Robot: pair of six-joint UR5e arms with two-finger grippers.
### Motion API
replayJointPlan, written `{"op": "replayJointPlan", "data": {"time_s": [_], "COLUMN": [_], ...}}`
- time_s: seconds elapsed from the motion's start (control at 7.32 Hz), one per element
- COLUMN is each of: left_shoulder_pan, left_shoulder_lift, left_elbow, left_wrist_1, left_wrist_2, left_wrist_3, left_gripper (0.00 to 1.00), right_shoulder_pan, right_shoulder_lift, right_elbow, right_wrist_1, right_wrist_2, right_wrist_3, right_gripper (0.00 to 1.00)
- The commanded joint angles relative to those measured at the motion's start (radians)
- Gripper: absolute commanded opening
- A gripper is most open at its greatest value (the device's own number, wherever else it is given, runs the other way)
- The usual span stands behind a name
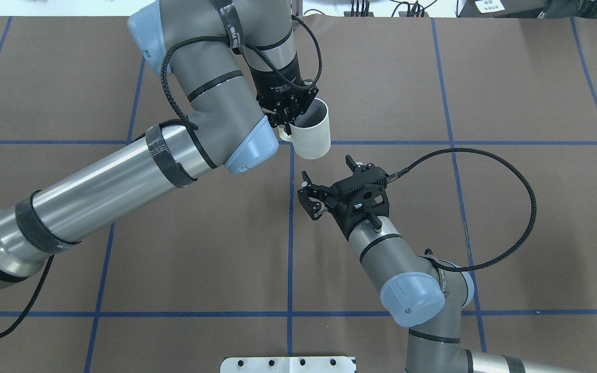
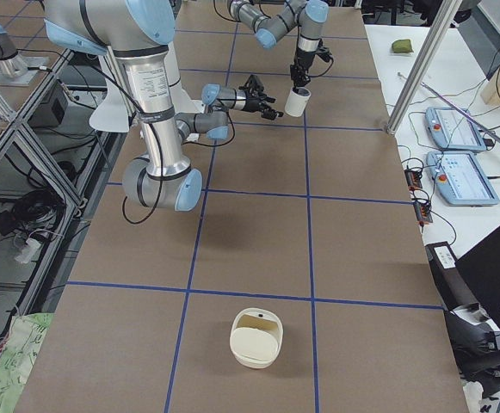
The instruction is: Left arm hands cup to right arm to dump lemon
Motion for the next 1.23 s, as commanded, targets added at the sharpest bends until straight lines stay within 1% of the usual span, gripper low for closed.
{"op": "replayJointPlan", "data": {"time_s": [0.0,1.09], "left_shoulder_pan": [0.029,0.058], "left_shoulder_lift": [0.001,0.001], "left_elbow": [-0.019,-0.034], "left_wrist_1": [0.016,0.024], "left_wrist_2": [0.001,0.001], "left_wrist_3": [-0.002,-0.005], "left_gripper": [0.00,0.00], "right_shoulder_pan": [0.006,0.015], "right_shoulder_lift": [0.001,0.010], "right_elbow": [-0.013,-0.029], "right_wrist_1": [0.000,-0.001], "right_wrist_2": [-0.005,-0.005], "right_wrist_3": [0.001,0.000], "right_gripper": [0.98,0.98]}}
